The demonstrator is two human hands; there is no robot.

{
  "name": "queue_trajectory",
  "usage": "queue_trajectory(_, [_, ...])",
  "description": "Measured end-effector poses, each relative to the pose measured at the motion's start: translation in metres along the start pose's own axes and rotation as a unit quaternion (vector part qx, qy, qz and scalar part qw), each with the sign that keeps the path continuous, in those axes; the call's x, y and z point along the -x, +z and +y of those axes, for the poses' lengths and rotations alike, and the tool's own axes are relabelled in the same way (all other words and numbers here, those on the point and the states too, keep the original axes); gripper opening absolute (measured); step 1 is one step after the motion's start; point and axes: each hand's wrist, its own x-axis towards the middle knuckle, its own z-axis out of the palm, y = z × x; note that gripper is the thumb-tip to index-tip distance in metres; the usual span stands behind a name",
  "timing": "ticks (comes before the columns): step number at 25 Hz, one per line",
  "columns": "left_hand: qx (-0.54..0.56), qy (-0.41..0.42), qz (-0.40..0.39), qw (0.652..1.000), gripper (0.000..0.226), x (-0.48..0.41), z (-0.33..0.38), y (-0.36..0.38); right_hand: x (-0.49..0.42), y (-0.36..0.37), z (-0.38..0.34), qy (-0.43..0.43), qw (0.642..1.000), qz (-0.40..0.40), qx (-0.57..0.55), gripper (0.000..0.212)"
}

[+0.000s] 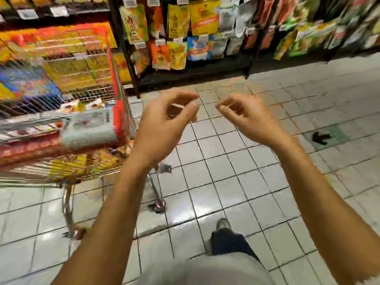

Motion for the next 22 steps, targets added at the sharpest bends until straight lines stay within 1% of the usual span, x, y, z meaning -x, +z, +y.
queue_trajectory(2, [0.024,-0.088,0.054,0.994,0.015,-0.037,-0.016,0.057,-0.024,-0.016,0.054,0.041,0.997,-0.025,-0.056,0.017])
queue_trajectory(3, [0.036,-0.126,0.068,0.989,0.016,-0.05,-0.024,0.071,-0.035,-0.018,0.073,0.059,0.994,-0.027,-0.083,0.016])
queue_trajectory(5, [0.064,-0.176,0.103,0.977,0.014,-0.07,-0.043,0.078,-0.066,-0.017,0.102,0.085,0.983,-0.047,-0.155,0.014])
queue_trajectory(7, [0.067,-0.201,0.172,0.962,0.02,-0.095,-0.061,0.071,-0.119,-0.01,0.114,0.083,0.968,-0.087,-0.221,0.015])
queue_trajectory(8, [0.067,-0.215,0.216,0.95,0.022,-0.111,-0.07,0.063,-0.15,-0.004,0.115,0.073,0.964,-0.103,-0.232,0.016])
queue_trajectory(9, [0.076,-0.221,0.259,0.937,0.024,-0.129,-0.079,0.054,-0.184,0.004,0.111,0.054,0.964,-0.116,-0.235,0.016])
queue_trajectory(11, [0.083,-0.209,0.335,0.915,0.022,-0.166,-0.096,0.03,-0.25,0.026,0.093,-0.008,0.961,-0.143,-0.237,0.016])
queue_trajectory(13, [0.076,-0.189,0.387,0.899,0.019,-0.2,-0.113,0.005,-0.312,0.05,0.069,-0.073,0.954,-0.172,-0.235,0.017])
queue_trajectory(15, [0.101,-0.184,0.444,0.871,0.021,-0.23,-0.128,-0.024,-0.372,0.074,0.042,-0.119,0.945,-0.211,-0.221,0.016])
queue_trajectory(17, [0.112,-0.189,0.502,0.837,0.019,-0.256,-0.139,-0.055,-0.429,0.098,0.011,-0.162,0.927,-0.262,-0.215,0.016])
queue_trajectory(19, [0.085,-0.215,0.541,0.809,0.016,-0.277,-0.147,-0.086,-0.479,0.127,-0.023,-0.196,0.907,-0.314,-0.199,0.017])
queue_trajectory(21, [0.071,-0.245,0.574,0.778,0.017,-0.284,-0.156,-0.109,-0.516,0.163,-0.051,-0.236,0.89,-0.357,-0.16,0.016])
queue_trajectory(22, [0.078,-0.255,0.601,0.753,0.018,-0.284,-0.164,-0.124,-0.536,0.189,-0.067,-0.262,0.873,-0.39,-0.129,0.015])
